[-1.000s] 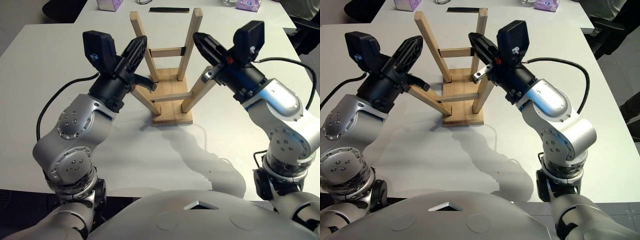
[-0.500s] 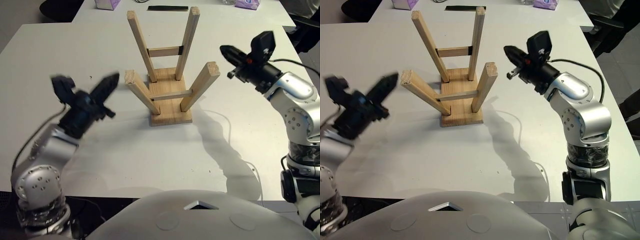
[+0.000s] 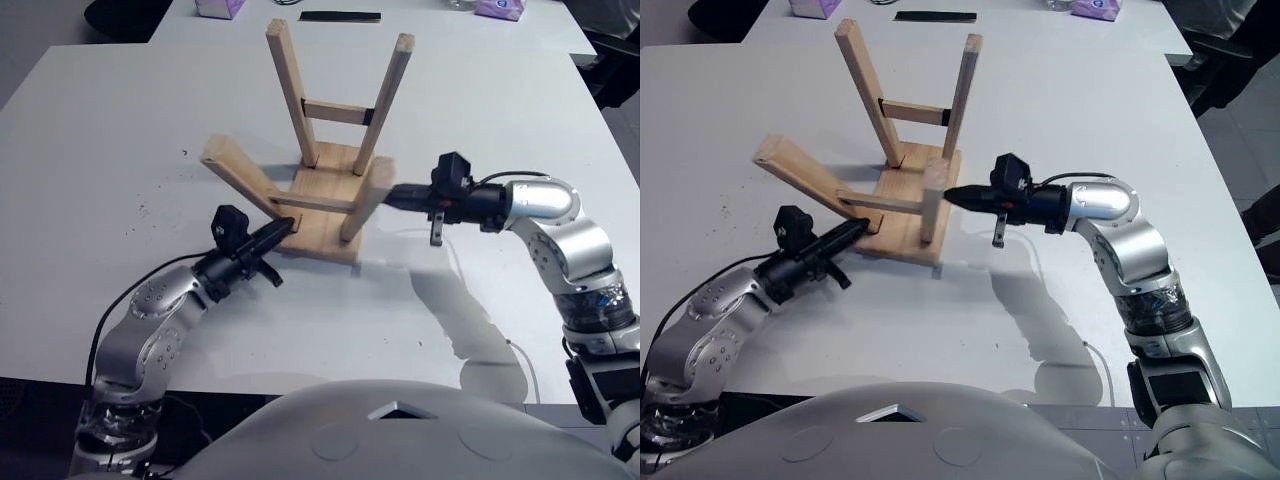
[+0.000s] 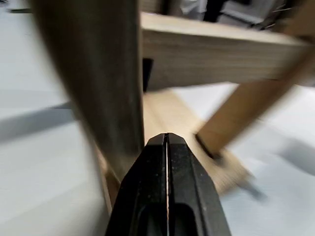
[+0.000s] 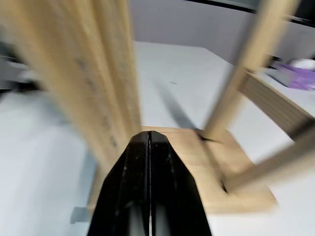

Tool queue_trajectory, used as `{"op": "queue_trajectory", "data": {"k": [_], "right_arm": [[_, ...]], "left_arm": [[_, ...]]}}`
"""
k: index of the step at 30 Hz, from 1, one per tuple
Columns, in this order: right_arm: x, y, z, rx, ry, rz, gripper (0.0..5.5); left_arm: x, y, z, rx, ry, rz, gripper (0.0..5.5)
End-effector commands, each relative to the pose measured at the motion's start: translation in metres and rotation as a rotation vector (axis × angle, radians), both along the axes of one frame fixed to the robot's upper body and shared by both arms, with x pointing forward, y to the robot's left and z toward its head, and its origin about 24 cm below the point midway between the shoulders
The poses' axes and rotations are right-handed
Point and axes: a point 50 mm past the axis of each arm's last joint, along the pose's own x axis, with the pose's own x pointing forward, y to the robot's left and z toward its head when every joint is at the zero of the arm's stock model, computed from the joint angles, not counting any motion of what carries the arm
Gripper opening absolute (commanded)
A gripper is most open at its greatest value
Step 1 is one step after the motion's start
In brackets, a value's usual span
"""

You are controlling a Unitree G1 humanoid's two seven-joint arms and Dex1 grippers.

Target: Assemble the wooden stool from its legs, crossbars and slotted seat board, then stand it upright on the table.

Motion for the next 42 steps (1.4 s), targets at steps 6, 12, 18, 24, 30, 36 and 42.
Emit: {"op": "queue_trajectory", "data": {"k": [6, 12, 18, 24, 30, 36, 42], "right_arm": [[-0.029, 0.053, -0.025, 0.125, 0.151, -0.052, 0.00], [0.055, -0.032, -0.038, -0.180, -0.048, -0.516, 0.00], [0.115, -0.025, 0.003, 0.036, -0.178, -0.649, 0.00], [0.118, 0.009, 0.019, 0.133, -0.092, -0.283, 0.00], [0.082, -0.001, 0.019, 0.088, -0.007, 0.023, 0.00], [0.022, -0.008, 0.010, 0.073, 0.074, 0.101, 0.00], [0.012, -0.023, 0.019, 0.110, 0.019, -0.124, 0.00]], "left_arm": [[0.021, 0.036, -0.022, 0.143, 0.008, 0.143, 0.02], [-0.008, 0.041, -0.019, -0.010, 0.050, 0.124, 0.02], [-0.023, 0.038, -0.021, -0.019, 0.100, 0.098, 0.02], [-0.006, 0.014, -0.032, 0.034, 0.106, 0.039, 0.02], [-0.001, 0.007, -0.044, 0.140, 0.121, 0.042, 0.02], [0.007, 0.006, -0.046, 0.157, 0.097, 0.026, 0.02], [0.007, 0.000, -0.040, 0.117, 0.070, 0.012, 0.02]]}}
